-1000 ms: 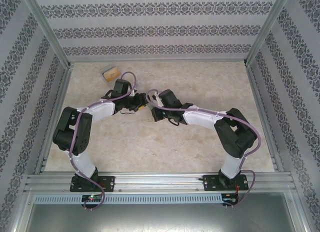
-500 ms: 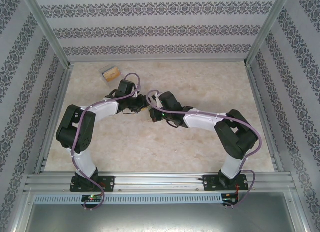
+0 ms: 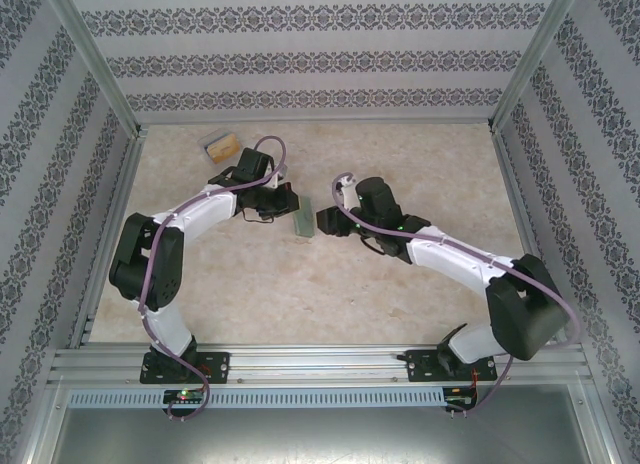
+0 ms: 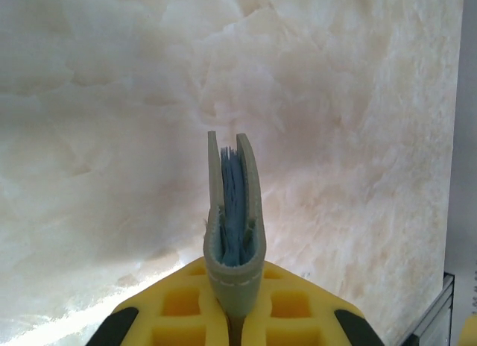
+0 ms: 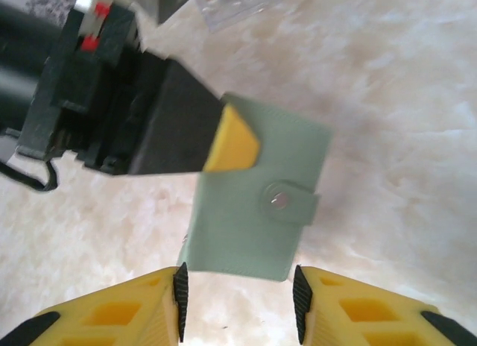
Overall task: Put the credit cards into the card holder
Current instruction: Pass the card holder, then open the button on the card holder.
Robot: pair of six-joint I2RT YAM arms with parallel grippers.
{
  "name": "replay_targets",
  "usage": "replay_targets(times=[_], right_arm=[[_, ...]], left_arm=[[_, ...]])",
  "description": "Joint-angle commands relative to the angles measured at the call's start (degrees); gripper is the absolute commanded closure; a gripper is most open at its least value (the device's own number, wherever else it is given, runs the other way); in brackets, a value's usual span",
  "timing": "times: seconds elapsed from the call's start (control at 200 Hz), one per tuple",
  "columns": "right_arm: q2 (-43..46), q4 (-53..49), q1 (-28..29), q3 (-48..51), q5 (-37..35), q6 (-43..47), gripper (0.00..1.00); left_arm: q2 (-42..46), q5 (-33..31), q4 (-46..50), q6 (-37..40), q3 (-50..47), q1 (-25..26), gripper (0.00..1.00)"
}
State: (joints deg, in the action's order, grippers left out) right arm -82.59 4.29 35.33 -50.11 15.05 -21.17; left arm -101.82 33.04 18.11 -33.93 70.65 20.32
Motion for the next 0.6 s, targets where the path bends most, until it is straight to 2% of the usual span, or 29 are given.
replay_targets(times=[0.0, 0.105, 0.295, 0.5, 0.595], right_arm=[[-2.83, -2.81, 1.79, -0.89, -1.45, -0.16, 0.58], [-6.16, -3.25, 4.50, -3.24, -5.38, -2.60, 0.57], [-9.87, -2.96, 5.30, -4.93, -7.83, -7.08, 0.50], [-11.76, -3.94, 5.17, -6.66, -10.56, -8.55, 0.51], [-12.83, -4.29, 4.67, -7.82, -10.19, -9.49, 0.56]], left_arm=[[-0.07, 5.06, 2.11, 0.45, 0.06, 0.89, 1.00], [-0.75, 8.54, 1.51, -2.01, 0.65, 0.95, 1.00], [1.10, 8.30, 1.99, -2.72, 0.85, 0.94, 1.00], [1.14, 8.24, 0.10, -4.36, -0.34, 1.25, 1.00], [1.08, 9.11, 0.70, -4.34, 0.23, 1.32, 1.00]])
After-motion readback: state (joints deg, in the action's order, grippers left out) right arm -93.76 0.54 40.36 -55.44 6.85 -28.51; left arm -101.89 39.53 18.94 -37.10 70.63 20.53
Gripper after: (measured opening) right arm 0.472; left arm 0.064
